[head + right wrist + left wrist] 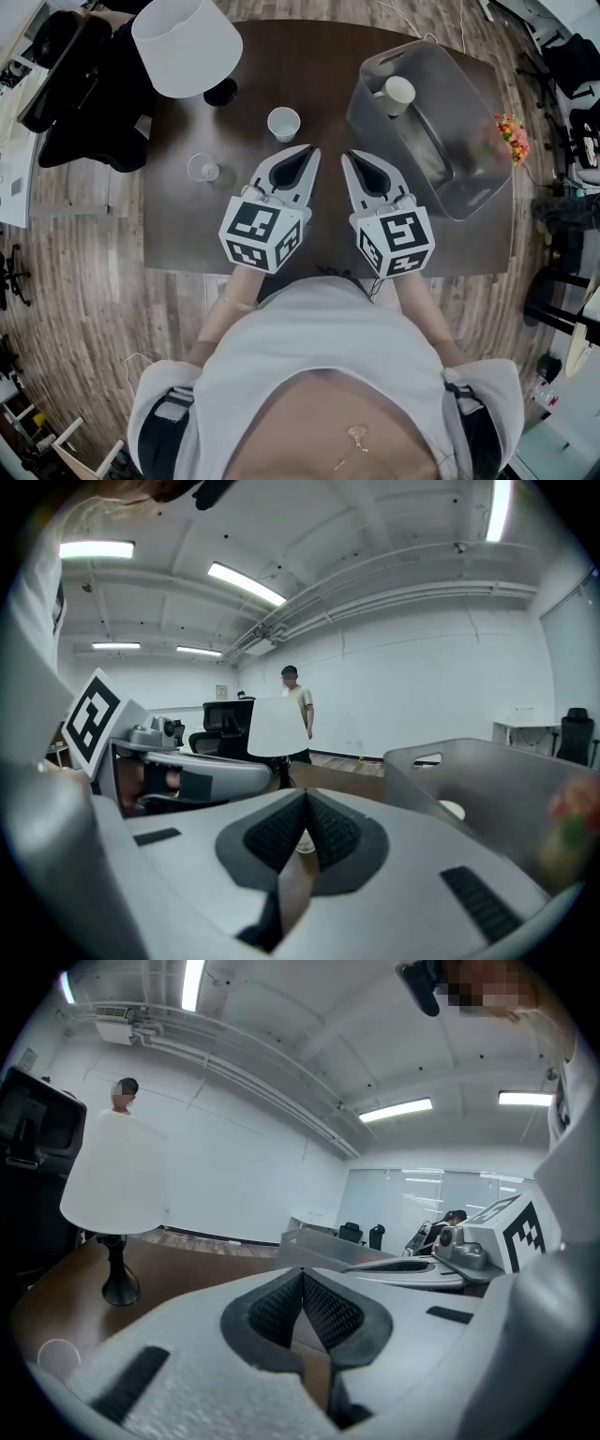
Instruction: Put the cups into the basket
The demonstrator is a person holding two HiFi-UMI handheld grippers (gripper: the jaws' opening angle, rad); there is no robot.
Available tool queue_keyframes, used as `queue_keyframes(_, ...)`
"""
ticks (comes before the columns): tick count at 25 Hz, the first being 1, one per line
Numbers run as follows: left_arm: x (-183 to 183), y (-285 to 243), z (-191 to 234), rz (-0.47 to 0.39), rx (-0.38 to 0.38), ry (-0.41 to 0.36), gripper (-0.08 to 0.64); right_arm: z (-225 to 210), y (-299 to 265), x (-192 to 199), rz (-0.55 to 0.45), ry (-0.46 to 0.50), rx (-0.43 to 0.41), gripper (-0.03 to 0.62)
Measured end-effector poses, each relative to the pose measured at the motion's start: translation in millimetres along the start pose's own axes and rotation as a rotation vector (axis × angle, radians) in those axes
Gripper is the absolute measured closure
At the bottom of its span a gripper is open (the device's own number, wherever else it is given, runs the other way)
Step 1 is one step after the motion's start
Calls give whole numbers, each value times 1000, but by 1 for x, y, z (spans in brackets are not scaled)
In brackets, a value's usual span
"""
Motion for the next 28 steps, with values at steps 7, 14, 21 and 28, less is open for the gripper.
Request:
queue_keyframes(7, 5, 25, 20, -22, -114, 43, 549, 18, -24, 0, 35, 44, -88, 580)
queue_keyframes(14, 14, 58, 45, -32, -209, 94, 549, 52, -58, 3, 114, 18, -238, 284)
queue_keyframes(21, 23, 73, 64, -30, -247, 130, 549, 64, -82, 8, 148, 118, -241, 205)
queue_keyframes(28, 33, 65, 87, -9, -231, 164, 549, 59, -108, 12, 170, 105, -192, 189)
Point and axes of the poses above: the fingertips, and each gripper's own axes: y backward along the fingers, z to its left, x out of its underside, the point moved 7 cm from there along y, backward along the fingers, and after that the axes turned 11 degrees about x, right-handed, at the moved point
